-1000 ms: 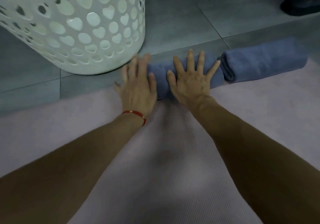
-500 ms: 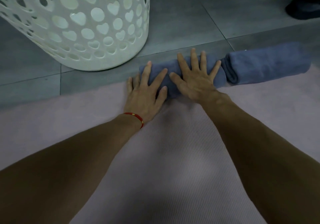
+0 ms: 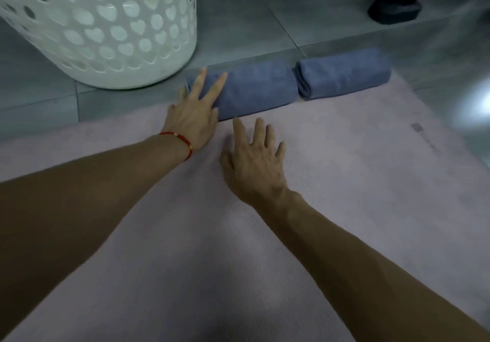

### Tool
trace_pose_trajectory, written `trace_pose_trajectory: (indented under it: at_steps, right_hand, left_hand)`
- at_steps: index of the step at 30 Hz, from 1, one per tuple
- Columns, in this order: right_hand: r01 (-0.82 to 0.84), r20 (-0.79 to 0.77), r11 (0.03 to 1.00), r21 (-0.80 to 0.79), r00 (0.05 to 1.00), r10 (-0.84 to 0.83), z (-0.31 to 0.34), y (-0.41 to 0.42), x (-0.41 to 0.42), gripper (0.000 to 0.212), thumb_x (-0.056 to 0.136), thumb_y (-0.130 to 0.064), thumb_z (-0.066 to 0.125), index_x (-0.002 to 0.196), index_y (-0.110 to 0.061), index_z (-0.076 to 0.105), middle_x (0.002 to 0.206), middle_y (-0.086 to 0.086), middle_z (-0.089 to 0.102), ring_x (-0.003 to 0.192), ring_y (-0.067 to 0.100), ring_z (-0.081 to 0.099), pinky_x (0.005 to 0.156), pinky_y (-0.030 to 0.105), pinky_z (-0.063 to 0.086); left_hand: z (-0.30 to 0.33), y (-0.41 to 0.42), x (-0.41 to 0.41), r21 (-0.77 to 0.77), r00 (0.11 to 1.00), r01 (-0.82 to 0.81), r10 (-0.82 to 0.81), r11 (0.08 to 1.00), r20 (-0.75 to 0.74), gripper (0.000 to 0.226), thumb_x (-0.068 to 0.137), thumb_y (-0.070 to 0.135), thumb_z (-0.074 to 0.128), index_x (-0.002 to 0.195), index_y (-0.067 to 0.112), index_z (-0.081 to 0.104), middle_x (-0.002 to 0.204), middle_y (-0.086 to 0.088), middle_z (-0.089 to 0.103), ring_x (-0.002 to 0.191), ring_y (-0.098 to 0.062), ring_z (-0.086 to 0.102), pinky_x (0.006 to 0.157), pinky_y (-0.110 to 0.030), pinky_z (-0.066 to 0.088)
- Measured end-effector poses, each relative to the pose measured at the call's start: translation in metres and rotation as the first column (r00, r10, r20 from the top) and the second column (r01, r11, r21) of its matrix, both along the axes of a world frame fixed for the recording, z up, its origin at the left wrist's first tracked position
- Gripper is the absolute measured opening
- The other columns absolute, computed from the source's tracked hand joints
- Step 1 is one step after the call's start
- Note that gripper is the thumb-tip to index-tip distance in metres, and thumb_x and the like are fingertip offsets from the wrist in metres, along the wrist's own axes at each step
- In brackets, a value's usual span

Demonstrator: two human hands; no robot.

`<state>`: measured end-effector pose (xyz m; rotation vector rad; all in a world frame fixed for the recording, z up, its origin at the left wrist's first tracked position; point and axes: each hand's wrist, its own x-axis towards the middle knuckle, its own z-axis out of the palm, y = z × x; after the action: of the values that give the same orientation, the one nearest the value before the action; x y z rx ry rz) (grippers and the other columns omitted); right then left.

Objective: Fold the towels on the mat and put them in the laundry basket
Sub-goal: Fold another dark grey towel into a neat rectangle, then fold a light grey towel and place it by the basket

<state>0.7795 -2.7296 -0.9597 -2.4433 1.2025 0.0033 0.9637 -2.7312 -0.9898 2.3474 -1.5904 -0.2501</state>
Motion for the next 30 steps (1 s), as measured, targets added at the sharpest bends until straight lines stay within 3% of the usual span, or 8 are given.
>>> trace_pose_trajectory:
  at_steps: [5, 8, 10, 17, 20, 23, 25, 30]
  right_hand:
    - [-0.089, 0.023, 0.992, 0.094, 0.996, 0.087, 0.035, 0.04, -0.012, 0.067, 0.097, -0.037, 0.053, 0.155, -0.02, 0.023, 0.156, 0.012, 0.028, 0.141, 0.036, 0.03, 0.114, 0.056, 0.032]
    - [-0.255, 0.049, 0.945, 0.204, 0.967, 0.25, 0.052, 0.082, -0.023, 0.074, 0.097, -0.036, 0.057, 0.159, -0.025, 0.019, 0.165, 0.008, 0.018, 0.148, 0.034, 0.024, 0.118, 0.054, 0.03]
    - [-0.409, 0.048, 0.887, 0.215, 0.911, 0.409, 0.061, 0.113, -0.027, 0.078, 0.098, -0.034, 0.057, 0.161, -0.03, 0.012, 0.17, 0.002, 0.006, 0.153, 0.028, 0.015, 0.121, 0.051, 0.025]
    - [-0.881, -0.132, 0.451, 0.145, 0.434, 0.891, 0.117, 0.215, 0.017, 0.088, 0.103, -0.034, 0.047, 0.154, -0.044, -0.024, 0.165, -0.012, -0.026, 0.156, 0.016, -0.007, 0.126, 0.042, 0.015]
    - [-0.962, -0.24, 0.255, 0.095, 0.226, 0.944, 0.132, 0.251, 0.072, 0.083, 0.103, -0.035, 0.04, 0.154, -0.042, -0.024, 0.165, -0.013, -0.026, 0.156, 0.015, -0.012, 0.126, 0.039, 0.011]
    - [-0.985, -0.216, 0.122, -0.123, 0.146, 0.965, 0.122, 0.307, 0.145, 0.075, 0.092, -0.029, 0.044, 0.162, -0.03, 0.016, 0.169, 0.0, 0.013, 0.154, 0.029, 0.021, 0.117, 0.051, 0.034]
    - [-0.977, -0.092, 0.153, -0.149, 0.168, 0.982, 0.108, 0.348, 0.186, 0.07, 0.087, -0.023, 0.048, 0.156, -0.019, 0.036, 0.162, 0.009, 0.033, 0.145, 0.036, 0.038, 0.107, 0.056, 0.044]
    - [-0.955, 0.09, 0.292, -0.049, 0.287, 0.954, 0.08, 0.438, 0.224, 0.064, 0.1, -0.018, 0.051, 0.159, -0.02, 0.027, 0.168, 0.005, 0.017, 0.154, 0.024, 0.017, 0.121, 0.042, 0.024]
  left_hand:
    - [0.032, 0.127, -0.036, 0.048, 0.97, -0.014, 0.026, 0.999, -0.243, 0.077, 0.092, 0.021, 0.06, 0.158, 0.019, 0.022, 0.165, -0.014, 0.009, 0.151, -0.03, 0.016, 0.122, -0.04, 0.022]
    - [0.04, 0.233, -0.061, 0.155, 0.94, 0.09, -0.032, 0.984, -0.341, 0.076, 0.085, 0.049, 0.051, 0.153, 0.022, 0.029, 0.158, -0.005, 0.025, 0.148, -0.026, 0.021, 0.122, -0.039, 0.023]
    - [0.046, 0.296, -0.072, 0.215, 0.948, 0.161, -0.091, 0.963, -0.304, 0.074, 0.092, 0.039, 0.05, 0.156, 0.029, 0.014, 0.163, 0.002, 0.01, 0.152, -0.021, 0.008, 0.122, -0.028, 0.014]
    - [0.082, 0.454, -0.035, 0.046, 0.896, -0.358, 0.358, 0.932, -0.262, 0.074, 0.093, 0.017, 0.062, 0.155, 0.029, 0.024, 0.165, 0.003, 0.01, 0.152, -0.017, 0.01, 0.117, -0.019, 0.009]
    - [0.084, 0.524, -0.011, -0.079, 0.816, -0.569, 0.55, 0.819, -0.179, 0.076, 0.086, 0.015, 0.062, 0.155, 0.022, 0.03, 0.163, -0.008, 0.021, 0.149, -0.024, 0.021, 0.12, -0.034, 0.022]
    - [0.08, 0.589, 0.015, -0.067, 0.718, -0.695, 0.696, 0.716, -0.01, 0.083, 0.079, 0.019, 0.067, 0.154, 0.022, 0.029, 0.158, -0.015, 0.031, 0.141, -0.038, 0.034, 0.11, -0.056, 0.038]
    - [0.078, 0.625, 0.027, -0.031, 0.636, -0.767, 0.766, 0.641, 0.099, 0.079, 0.075, 0.019, 0.072, 0.147, 0.017, 0.042, 0.155, -0.02, 0.035, 0.135, -0.046, 0.04, 0.1, -0.063, 0.044]
    - [0.072, 0.686, 0.067, 0.025, 0.449, -0.872, 0.777, 0.49, 0.441, 0.067, 0.075, 0.034, 0.071, 0.137, 0.018, 0.054, 0.153, -0.021, 0.037, 0.138, -0.047, 0.035, 0.106, -0.076, 0.019]
